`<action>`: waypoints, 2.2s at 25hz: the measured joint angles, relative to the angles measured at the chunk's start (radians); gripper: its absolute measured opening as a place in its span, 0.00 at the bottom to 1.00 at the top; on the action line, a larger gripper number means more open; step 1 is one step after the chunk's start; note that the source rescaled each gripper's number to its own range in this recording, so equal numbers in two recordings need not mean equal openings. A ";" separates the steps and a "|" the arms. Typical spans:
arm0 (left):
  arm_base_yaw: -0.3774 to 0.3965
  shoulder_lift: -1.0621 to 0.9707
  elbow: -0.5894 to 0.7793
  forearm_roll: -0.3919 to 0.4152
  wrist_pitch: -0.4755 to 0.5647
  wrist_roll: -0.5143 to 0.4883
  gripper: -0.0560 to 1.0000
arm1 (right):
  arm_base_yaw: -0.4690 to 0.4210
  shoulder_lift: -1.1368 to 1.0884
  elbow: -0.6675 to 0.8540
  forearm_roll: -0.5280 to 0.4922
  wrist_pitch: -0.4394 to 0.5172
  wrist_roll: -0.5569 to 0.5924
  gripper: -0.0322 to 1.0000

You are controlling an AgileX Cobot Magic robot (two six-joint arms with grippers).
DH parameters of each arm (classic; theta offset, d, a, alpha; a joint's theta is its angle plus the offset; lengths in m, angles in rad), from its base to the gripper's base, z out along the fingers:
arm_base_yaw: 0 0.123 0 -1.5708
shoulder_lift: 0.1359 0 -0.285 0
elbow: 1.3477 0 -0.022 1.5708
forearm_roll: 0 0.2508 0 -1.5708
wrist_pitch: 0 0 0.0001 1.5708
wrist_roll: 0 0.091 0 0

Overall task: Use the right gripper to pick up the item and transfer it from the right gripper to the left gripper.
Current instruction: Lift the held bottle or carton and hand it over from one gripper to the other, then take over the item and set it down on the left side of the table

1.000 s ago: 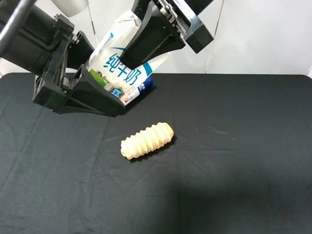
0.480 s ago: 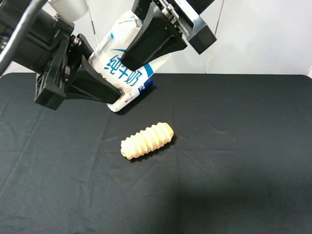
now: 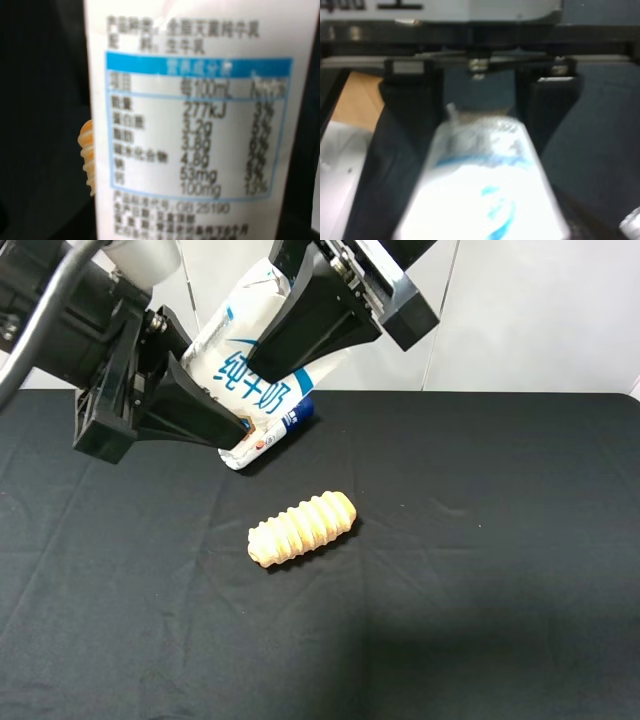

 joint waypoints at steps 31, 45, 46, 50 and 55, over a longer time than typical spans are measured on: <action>-0.002 0.002 0.000 0.001 0.025 0.014 0.06 | 0.000 -0.158 -0.001 -0.258 0.018 0.265 0.99; -0.002 0.002 0.000 0.002 0.025 0.014 0.06 | 0.000 -0.242 -0.001 -0.558 0.021 0.663 0.99; -0.002 0.002 0.000 0.002 0.025 0.014 0.06 | 0.000 -0.250 -0.001 -0.572 0.021 0.691 0.99; -0.002 0.002 0.000 0.002 0.025 0.014 0.06 | 0.000 -0.272 -0.001 -0.616 0.021 0.795 0.99; -0.002 0.002 0.000 0.004 0.026 0.014 0.06 | 0.000 -0.350 0.063 -0.658 0.020 0.905 0.99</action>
